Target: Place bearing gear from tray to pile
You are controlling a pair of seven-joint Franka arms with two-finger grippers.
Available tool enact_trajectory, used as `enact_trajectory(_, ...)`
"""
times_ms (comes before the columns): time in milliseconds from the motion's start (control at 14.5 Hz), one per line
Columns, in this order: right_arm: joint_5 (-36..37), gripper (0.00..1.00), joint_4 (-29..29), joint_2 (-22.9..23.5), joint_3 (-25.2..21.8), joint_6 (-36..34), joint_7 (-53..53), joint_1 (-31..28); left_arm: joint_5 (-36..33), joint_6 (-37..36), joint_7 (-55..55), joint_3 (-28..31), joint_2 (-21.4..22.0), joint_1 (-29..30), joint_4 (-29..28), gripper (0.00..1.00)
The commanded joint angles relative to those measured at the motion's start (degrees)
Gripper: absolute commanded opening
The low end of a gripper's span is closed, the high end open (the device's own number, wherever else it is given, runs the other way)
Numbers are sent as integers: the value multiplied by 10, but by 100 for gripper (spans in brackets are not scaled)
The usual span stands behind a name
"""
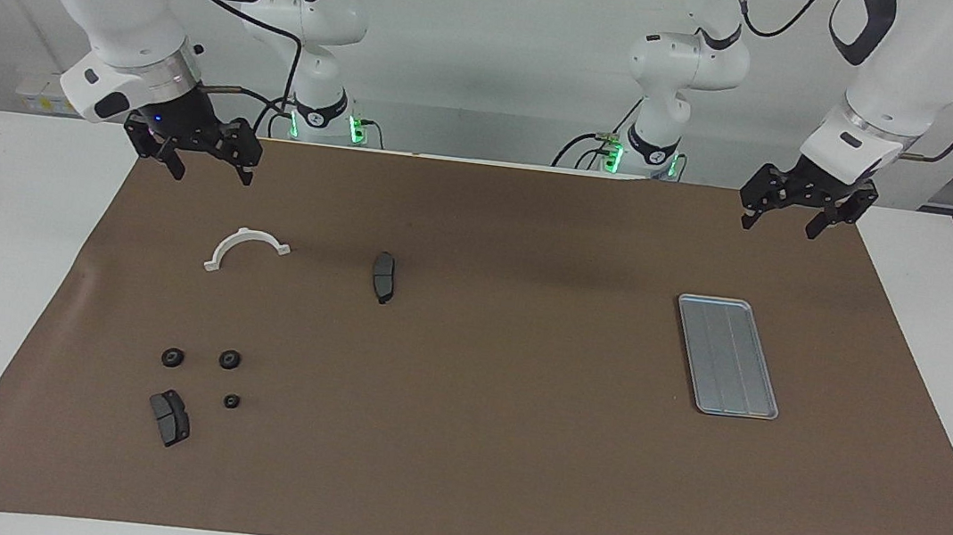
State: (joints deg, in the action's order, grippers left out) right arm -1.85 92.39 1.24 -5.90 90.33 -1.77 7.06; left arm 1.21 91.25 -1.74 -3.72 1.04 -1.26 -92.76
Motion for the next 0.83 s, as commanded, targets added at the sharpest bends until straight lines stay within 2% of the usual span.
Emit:
enact_trajectory(0,0,100,19,-16,-3,1,12,11,-6,-7,-6,-3,5,6,-4,100)
enact_trajectory(277,41,100,20,-18,-3,1,12,47,-6,-7,-6,-4,5,6,-4,100)
enact_trajectory(761,40,100,18,-17,-4,-3,12,38,-6,-7,-6,-3,5,6,-4,100)
